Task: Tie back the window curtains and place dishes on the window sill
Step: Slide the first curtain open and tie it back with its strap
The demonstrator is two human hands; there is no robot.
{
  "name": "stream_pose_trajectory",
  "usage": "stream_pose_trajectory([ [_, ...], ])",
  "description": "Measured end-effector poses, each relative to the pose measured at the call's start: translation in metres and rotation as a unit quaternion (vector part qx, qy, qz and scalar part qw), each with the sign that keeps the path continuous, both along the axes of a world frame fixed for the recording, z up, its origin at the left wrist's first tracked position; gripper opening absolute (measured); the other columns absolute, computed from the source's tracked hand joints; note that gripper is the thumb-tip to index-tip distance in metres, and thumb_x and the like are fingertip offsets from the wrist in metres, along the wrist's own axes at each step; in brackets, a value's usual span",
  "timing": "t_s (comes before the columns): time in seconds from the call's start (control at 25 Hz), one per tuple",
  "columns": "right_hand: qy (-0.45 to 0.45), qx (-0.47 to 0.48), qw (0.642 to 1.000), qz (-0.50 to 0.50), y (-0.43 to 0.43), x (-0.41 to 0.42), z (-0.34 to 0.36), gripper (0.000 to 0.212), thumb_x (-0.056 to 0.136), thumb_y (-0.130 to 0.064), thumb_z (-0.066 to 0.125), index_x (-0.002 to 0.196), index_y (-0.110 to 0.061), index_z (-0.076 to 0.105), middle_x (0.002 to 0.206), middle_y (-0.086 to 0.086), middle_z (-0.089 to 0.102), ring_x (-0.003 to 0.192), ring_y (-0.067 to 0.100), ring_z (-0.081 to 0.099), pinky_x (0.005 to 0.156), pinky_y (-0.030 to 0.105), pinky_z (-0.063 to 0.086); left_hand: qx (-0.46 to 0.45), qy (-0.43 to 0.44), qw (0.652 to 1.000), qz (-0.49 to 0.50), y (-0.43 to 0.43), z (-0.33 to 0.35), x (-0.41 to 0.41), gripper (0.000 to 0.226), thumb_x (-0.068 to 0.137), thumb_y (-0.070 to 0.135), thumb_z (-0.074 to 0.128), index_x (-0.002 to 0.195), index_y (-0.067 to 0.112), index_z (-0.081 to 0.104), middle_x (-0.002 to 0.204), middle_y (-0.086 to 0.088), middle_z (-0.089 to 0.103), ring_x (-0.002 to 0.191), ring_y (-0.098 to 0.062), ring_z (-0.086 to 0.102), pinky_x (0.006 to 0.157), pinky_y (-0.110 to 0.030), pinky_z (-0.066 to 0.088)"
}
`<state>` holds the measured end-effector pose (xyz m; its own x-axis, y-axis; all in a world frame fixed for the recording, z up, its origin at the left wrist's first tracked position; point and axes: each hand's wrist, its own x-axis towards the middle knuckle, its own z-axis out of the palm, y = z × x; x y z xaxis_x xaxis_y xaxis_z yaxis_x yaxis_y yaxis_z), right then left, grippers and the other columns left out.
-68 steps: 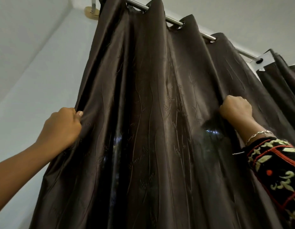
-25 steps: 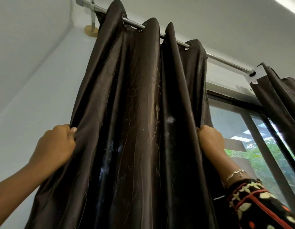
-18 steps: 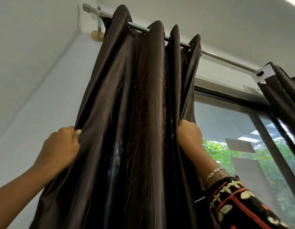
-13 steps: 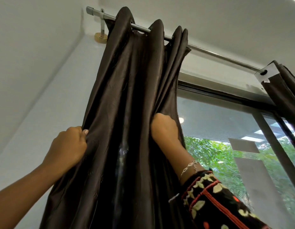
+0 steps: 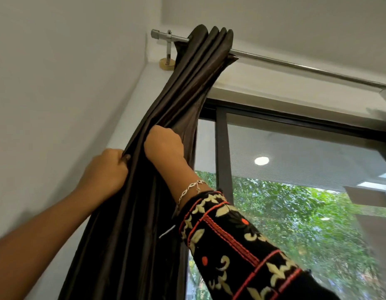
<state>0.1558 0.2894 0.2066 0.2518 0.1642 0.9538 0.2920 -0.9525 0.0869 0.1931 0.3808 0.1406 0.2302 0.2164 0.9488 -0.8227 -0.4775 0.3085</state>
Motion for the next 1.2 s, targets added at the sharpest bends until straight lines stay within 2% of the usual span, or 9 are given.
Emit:
stream_pose_trajectory([
  [0.24, 0.015, -0.018, 0.998, 0.065, 0.079, -0.006, 0.006, 0.028, 0.094, -0.009, 0.037, 0.112, 0.001, 0.055, 0.119, 0.020, 0.057, 0.107, 0.038, 0.054, 0.075, 0.036, 0.039, -0.074, -0.001, 0.997, 0.006, 0.053, 0.000, -0.022, 0.026, 0.089, -0.002, 0.042, 0.063, -0.002, 0.041, 0.072, -0.025, 0.051, 0.083, -0.044, 0.055, 0.060, -0.034, 0.027],
  [0.36, 0.009, -0.022, 0.997, 0.078, 0.091, -0.009, 0.005, 0.025, 0.093, -0.008, 0.036, 0.106, 0.001, 0.056, 0.115, 0.020, 0.059, 0.103, 0.038, 0.055, 0.072, 0.034, 0.037, -0.095, -0.009, 0.995, 0.005, 0.060, -0.005, -0.030, 0.017, 0.088, -0.003, 0.042, 0.076, -0.003, 0.054, 0.081, -0.028, 0.054, 0.089, -0.046, 0.055, 0.064, -0.034, 0.029],
  [0.48, 0.016, -0.006, 0.999, 0.036, 0.064, -0.004, -0.005, 0.018, 0.092, -0.006, 0.037, 0.090, -0.001, 0.054, 0.113, 0.021, 0.058, 0.103, 0.038, 0.054, 0.071, 0.032, 0.035, -0.058, 0.004, 0.998, -0.010, 0.046, -0.020, -0.026, 0.020, 0.087, -0.004, 0.043, 0.073, 0.003, 0.055, 0.079, -0.022, 0.055, 0.087, -0.038, 0.057, 0.064, -0.031, 0.031],
  [0.64, -0.002, 0.048, 0.999, 0.004, 0.018, -0.004, -0.029, 0.028, 0.098, -0.020, 0.037, 0.106, -0.001, 0.056, 0.113, 0.021, 0.059, 0.103, 0.038, 0.055, 0.071, 0.032, 0.034, -0.023, 0.006, 1.000, 0.002, 0.024, -0.038, -0.016, 0.028, 0.085, -0.008, 0.039, 0.062, 0.008, 0.041, 0.059, -0.006, 0.045, 0.067, -0.032, 0.048, 0.049, -0.030, 0.026],
  [0.72, -0.012, 0.053, 0.998, -0.031, -0.002, -0.005, -0.045, 0.027, 0.097, -0.022, 0.040, 0.101, -0.002, 0.057, 0.106, 0.020, 0.061, 0.099, 0.039, 0.057, 0.069, 0.032, 0.034, -0.026, 0.012, 1.000, 0.012, 0.016, -0.045, -0.016, 0.026, 0.087, -0.008, 0.039, 0.067, 0.008, 0.041, 0.061, 0.000, 0.043, 0.062, -0.021, 0.042, 0.044, -0.025, 0.020],
  [0.84, -0.033, 0.083, 0.994, -0.061, -0.031, -0.012, -0.066, 0.025, 0.091, -0.027, 0.048, 0.077, -0.006, 0.049, 0.078, 0.009, 0.056, 0.088, 0.035, 0.058, 0.059, 0.028, 0.033, -0.029, 0.015, 0.999, 0.032, 0.009, -0.055, -0.021, 0.031, 0.089, -0.007, 0.040, 0.062, 0.006, 0.037, 0.061, 0.001, 0.041, 0.053, -0.013, 0.036, 0.047, -0.024, 0.026],
  [0.92, -0.020, 0.097, 0.992, -0.072, -0.048, -0.019, -0.080, 0.031, 0.089, -0.036, 0.050, 0.085, -0.005, 0.051, 0.084, 0.009, 0.057, 0.088, 0.035, 0.057, 0.058, 0.029, 0.033, -0.026, 0.025, 0.998, 0.047, 0.007, -0.066, -0.024, 0.036, 0.092, 0.000, 0.041, 0.058, 0.010, 0.036, 0.054, -0.001, 0.038, 0.048, -0.013, 0.034, 0.039, -0.020, 0.029],
  [1.04, -0.003, 0.097, 0.991, -0.090, -0.065, -0.026, -0.104, 0.039, 0.087, -0.040, 0.050, 0.102, -0.004, 0.051, 0.097, 0.015, 0.059, 0.087, 0.034, 0.055, 0.063, 0.032, 0.032, -0.028, 0.045, 0.998, 0.035, 0.002, -0.091, -0.029, 0.021, 0.092, 0.007, 0.048, 0.071, 0.005, 0.051, 0.055, -0.001, 0.044, 0.049, -0.012, 0.041, 0.037, -0.013, 0.030],
  [1.2, 0.003, 0.090, 0.992, -0.083, -0.081, -0.032, -0.144, 0.033, 0.088, -0.035, 0.048, 0.100, -0.004, 0.051, 0.090, 0.013, 0.059, 0.073, 0.028, 0.045, 0.060, 0.031, 0.030, -0.031, 0.105, 0.994, 0.012, -0.010, -0.137, -0.042, 0.009, 0.089, 0.011, 0.056, 0.087, 0.003, 0.060, 0.066, -0.002, 0.056, 0.059, -0.019, 0.054, 0.050, -0.025, 0.039],
])
